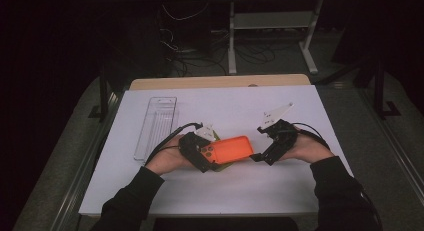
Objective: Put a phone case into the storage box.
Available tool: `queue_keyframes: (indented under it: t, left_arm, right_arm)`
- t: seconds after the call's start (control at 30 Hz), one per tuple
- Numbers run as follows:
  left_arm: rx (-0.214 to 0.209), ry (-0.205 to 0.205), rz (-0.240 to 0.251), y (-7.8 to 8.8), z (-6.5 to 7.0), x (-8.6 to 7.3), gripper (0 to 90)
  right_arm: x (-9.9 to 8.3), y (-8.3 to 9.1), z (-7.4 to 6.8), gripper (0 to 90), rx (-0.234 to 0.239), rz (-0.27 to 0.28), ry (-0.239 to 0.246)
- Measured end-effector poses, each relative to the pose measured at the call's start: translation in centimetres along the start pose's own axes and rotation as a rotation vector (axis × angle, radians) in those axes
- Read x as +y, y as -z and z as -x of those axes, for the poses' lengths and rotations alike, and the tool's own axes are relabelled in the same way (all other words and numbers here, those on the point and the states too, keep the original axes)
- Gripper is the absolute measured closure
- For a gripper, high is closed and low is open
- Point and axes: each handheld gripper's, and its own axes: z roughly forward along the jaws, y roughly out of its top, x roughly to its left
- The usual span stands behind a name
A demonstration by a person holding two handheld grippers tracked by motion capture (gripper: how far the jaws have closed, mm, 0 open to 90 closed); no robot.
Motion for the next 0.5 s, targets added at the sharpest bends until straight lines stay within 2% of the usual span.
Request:
queue_keyframes:
  t: [0.03, 0.07, 0.1, 0.13, 0.17, 0.2, 0.3, 0.33, 0.37, 0.4, 0.47, 0.5]
  left_arm:
    - [0.023, 0.031, 0.0, 0.1, -0.2, -0.1, 16.4]
    - [0.033, 0.063, 0.002, 0.1, -0.2, -0.1, 16.4]
    - [0.042, 0.067, -0.016, 0.3, -0.4, -0.1, 16.4]
    - [0.061, 0.089, -0.01, 0.2, -0.4, -0.1, 16.4]
    - [0.061, 0.089, -0.01, 0.2, -0.4, -0.1, 16.4]
    - [0.071, 0.085, -0.024, 0.3, -0.5, -0.1, 16.4]
    - [0.091, 0.116, -0.018, 0.3, -0.6, -0.1, 16.4]
    - [0.099, 0.129, -0.012, 0.2, -0.5, -0.1, 16.4]
    - [0.108, 0.118, -0.031, 0.3, -0.7, -0.1, 16.4]
    - [0.121, 0.13, -0.044, 0.2, -0.7, -0.2, 16.3]
    - [0.123, 0.133, -0.062, 0.3, -0.8, -0.2, 16.3]
    - [0.118, 0.157, -0.048, 0.1, -0.7, -0.2, 16.4]
  right_arm:
    - [-0.7, 0.2, 0.3, 0.0, -0.03, 0.042, -0.055]
    - [-1.1, 0.2, 0.2, 0.0, -0.034, 0.061, -0.108]
    - [-1.4, 0.2, 0.3, 0.0, -0.052, 0.069, -0.135]
    - [-1.8, 0.1, 0.4, 0.0, -0.067, 0.085, -0.157]
    - [-1.8, 0.1, 0.4, 0.0, -0.067, 0.085, -0.157]
    - [-2.2, 0.0, 0.4, 0.0, -0.08, 0.098, -0.184]
    - [-3.2, -0.5, 0.3, 0.0, -0.137, 0.114, -0.244]
    - [-3.7, -0.8, 0.0, 0.0, -0.153, 0.112, -0.277]
    - [-3.7, -0.8, 0.0, 0.0, -0.153, 0.112, -0.277]
    - [-4.2, -1.3, -0.4, 0.0, -0.183, 0.123, -0.296]
    - [-4.4, -1.5, -0.6, 0.0, -0.187, 0.134, -0.306]
    - [-4.8, -1.9, -1.1, 0.0, -0.205, 0.141, -0.328]
